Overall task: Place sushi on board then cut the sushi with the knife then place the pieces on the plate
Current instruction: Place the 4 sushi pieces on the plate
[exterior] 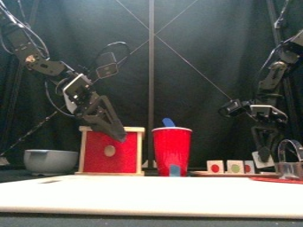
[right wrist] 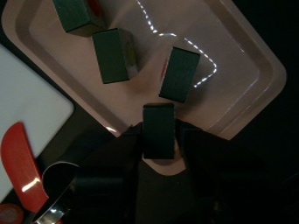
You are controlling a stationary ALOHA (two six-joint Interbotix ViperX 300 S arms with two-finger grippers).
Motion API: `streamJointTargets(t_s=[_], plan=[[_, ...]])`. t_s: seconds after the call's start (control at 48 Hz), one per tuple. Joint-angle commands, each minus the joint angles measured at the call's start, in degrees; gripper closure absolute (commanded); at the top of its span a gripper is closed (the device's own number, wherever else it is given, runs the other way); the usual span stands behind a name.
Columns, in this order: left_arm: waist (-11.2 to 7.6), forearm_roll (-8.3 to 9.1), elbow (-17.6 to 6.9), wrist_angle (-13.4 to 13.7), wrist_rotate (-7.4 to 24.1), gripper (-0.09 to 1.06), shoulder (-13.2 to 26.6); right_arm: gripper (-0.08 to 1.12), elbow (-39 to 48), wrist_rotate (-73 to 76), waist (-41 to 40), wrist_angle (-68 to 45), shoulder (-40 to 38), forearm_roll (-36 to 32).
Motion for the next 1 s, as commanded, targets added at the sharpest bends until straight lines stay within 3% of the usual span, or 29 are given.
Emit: streamJointTargets(t_s=[0.021, 0.375, 0.604, 0.812, 1.0], plan=[[0.26, 0.09, -0.88, -0.26, 0.0, 0.13, -0.62, 0.26, -0.7, -0.18, -0.26, -0.09, -0.62, 0.09], [0.18, 0.0, -0.7, -0.26, -0.09, 0.13, -1.32, 0.24, -3.34, -0.18, 1.23, 2.02, -4.92, 1.05], [-0.09, -0.44, 0.09, -0.26, -0.26, 0.13, -1.93, 0.24, -6.68, -0.18, 10.11, -1.58, -8.88, 0.97], [-0.18, -0.53, 0.09, -0.26, -0.18, 0.13, -2.2, 0.24, -8.26, -0.26, 18.72, -7.91, -7.73, -0.09], [-0.18, -0.44, 0.7, -0.26, -0.09, 0.13, -2.2, 0.24, -8.88, -0.35, 21.36, -14.33, -5.71, -2.11]])
